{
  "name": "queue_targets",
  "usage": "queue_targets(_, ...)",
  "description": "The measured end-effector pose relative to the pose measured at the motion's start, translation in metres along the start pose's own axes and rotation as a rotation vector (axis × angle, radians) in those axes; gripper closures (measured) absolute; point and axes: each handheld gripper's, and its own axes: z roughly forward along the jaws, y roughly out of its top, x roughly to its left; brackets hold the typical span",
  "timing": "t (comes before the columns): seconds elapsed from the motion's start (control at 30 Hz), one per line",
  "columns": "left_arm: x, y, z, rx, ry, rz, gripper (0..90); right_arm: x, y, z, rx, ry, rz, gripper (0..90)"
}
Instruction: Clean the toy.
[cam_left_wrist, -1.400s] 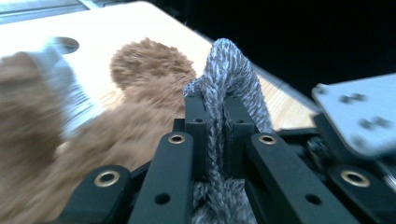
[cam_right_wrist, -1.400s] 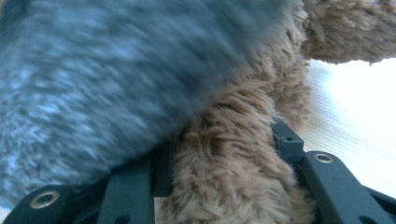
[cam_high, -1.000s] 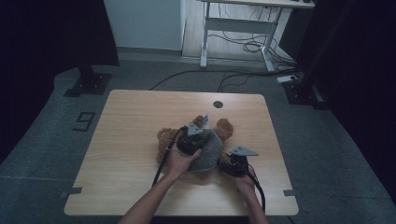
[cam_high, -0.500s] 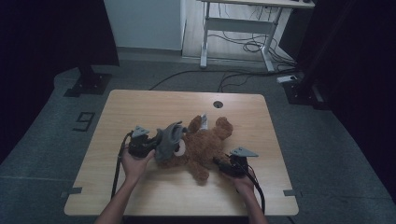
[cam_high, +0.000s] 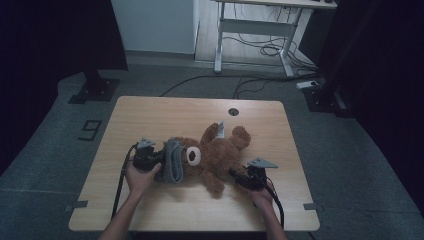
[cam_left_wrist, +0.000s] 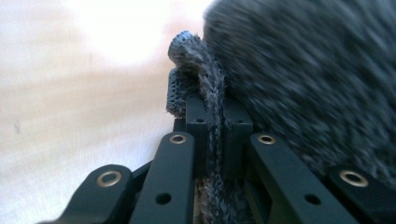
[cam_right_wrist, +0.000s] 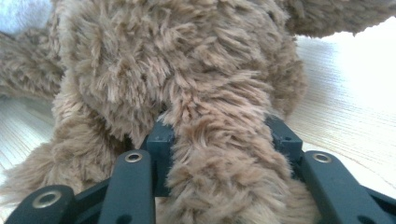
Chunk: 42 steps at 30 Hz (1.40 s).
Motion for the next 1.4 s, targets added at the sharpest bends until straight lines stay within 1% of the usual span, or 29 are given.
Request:
queue_targets(0.07, -0.008, 0.010, -0.007, -0.046, -0.025, 0.001, 83.6, -0.001, 0.000, 0.000, -0.001, 0.001, 0.003, 55.7)
queue_targets(0.1, -0.014, 0.014, -0.010, -0.070, -0.047, -0.002, 83.7, 0.000, 0.000, 0.000, -0.001, 0.001, 0.002, 55.7)
queue_targets(0.13, -0.020, 0.019, -0.013, -0.088, -0.065, 0.005, 83.8, 0.000, 0.000, 0.000, 0.000, 0.001, 0.000, 55.6)
queue_targets(0.2, -0.038, 0.029, -0.014, -0.112, -0.113, 0.026, 83.9, 0.002, 0.000, 0.001, 0.002, 0.001, -0.010, 55.7)
queue_targets(0.23, -0.048, 0.034, -0.013, -0.117, -0.134, 0.044, 83.9, 0.003, 0.000, 0.001, 0.005, 0.002, -0.018, 55.8)
queue_targets(0.3, -0.070, 0.045, -0.008, -0.120, -0.173, 0.083, 83.9, 0.004, 0.000, 0.001, 0.006, -0.005, -0.025, 56.0)
queue_targets(0.33, -0.081, 0.050, -0.004, -0.118, -0.196, 0.108, 83.9, 0.004, 0.000, 0.001, 0.007, -0.004, -0.022, 56.0)
queue_targets(0.37, -0.093, 0.055, 0.001, -0.116, -0.214, 0.124, 83.9, 0.003, 0.000, 0.001, 0.006, -0.002, -0.025, 56.1)
queue_targets(0.43, -0.116, 0.063, 0.013, -0.102, -0.250, 0.159, 83.9, 0.003, 0.000, 0.001, 0.009, 0.002, -0.029, 56.4)
queue_targets(0.53, -0.149, 0.072, 0.034, -0.076, -0.285, 0.211, 83.7, 0.003, 0.000, 0.000, 0.010, 0.007, -0.034, 56.7)
queue_targets(0.57, -0.159, 0.074, 0.042, -0.059, -0.289, 0.223, 83.7, 0.002, 0.000, 0.000, 0.012, 0.009, -0.037, 56.7)
queue_targets(0.6, -0.167, 0.074, 0.051, -0.041, -0.275, 0.236, 83.7, 0.002, 0.000, -0.001, 0.014, 0.010, -0.038, 56.7)
queue_targets(0.63, -0.173, 0.074, 0.061, -0.016, -0.244, 0.258, 83.7, 0.002, 0.000, -0.001, 0.016, 0.011, -0.039, 56.7)
queue_targets(0.67, -0.175, 0.072, 0.071, 0.010, -0.207, 0.276, 83.7, 0.002, -0.001, -0.001, 0.016, 0.012, -0.040, 56.7)
queue_targets(0.7, -0.174, 0.070, 0.082, 0.037, -0.172, 0.283, 83.7, 0.002, -0.001, -0.002, 0.018, 0.015, -0.037, 56.8)
queue_targets(0.73, -0.170, 0.066, 0.091, 0.066, -0.155, 0.277, 83.7, 0.002, -0.001, -0.002, 0.017, 0.016, -0.038, 56.8)
queue_targets(0.77, -0.163, 0.062, 0.097, 0.076, -0.152, 0.258, 83.6, 0.001, -0.002, -0.003, 0.020, 0.017, -0.041, 56.8)
queue_targets(0.83, -0.148, 0.058, 0.098, 0.064, -0.170, 0.204, 83.5, 0.000, -0.002, -0.003, 0.027, 0.022, -0.045, 56.9)
queue_targets(0.87, -0.142, 0.057, 0.096, 0.060, -0.171, 0.181, 83.4, 0.000, -0.002, -0.003, 0.027, 0.025, -0.045, 56.9)
queue_targets(0.9, -0.138, 0.058, 0.092, 0.057, -0.151, 0.179, 83.3, 0.000, -0.002, -0.003, 0.027, 0.027, -0.045, 57.0)
queue_targets(0.97, -0.128, 0.058, 0.082, 0.049, -0.098, 0.196, 83.5, 0.000, -0.002, -0.003, 0.026, 0.028, -0.037, 57.0)
queue_targets(1.03, -0.112, 0.057, 0.073, 0.053, -0.074, 0.184, 83.5, 0.000, -0.002, -0.003, 0.027, 0.027, -0.033, 57.0)
queue_targets(1.1, -0.096, 0.053, 0.063, 0.046, -0.052, 0.164, 83.4, 0.000, -0.002, -0.003, 0.029, 0.025, -0.038, 57.0)
queue_targets(1.2, -0.072, 0.049, 0.044, 0.012, -0.038, 0.124, 83.3, 0.000, -0.002, -0.003, 0.028, 0.026, -0.038, 57.1)
queue_targets(1.23, -0.065, 0.048, 0.038, 0.010, -0.029, 0.116, 83.3, 0.000, -0.002, -0.003, 0.029, 0.026, -0.036, 57.0)
queue_targets(1.27, -0.057, 0.046, 0.034, -0.001, -0.020, 0.105, 83.3, 0.001, -0.002, -0.003, 0.028, 0.026, -0.034, 57.0)
queue_targets(1.33, -0.042, 0.041, 0.026, -0.006, 0.013, 0.086, 83.3, 0.001, -0.002, -0.003, 0.028, 0.025, -0.033, 57.0)
queue_targets(1.4, -0.026, 0.033, 0.022, -0.005, 0.024, 0.046, 83.3, 0.001, -0.002, -0.003, 0.026, 0.025, -0.031, 57.1)
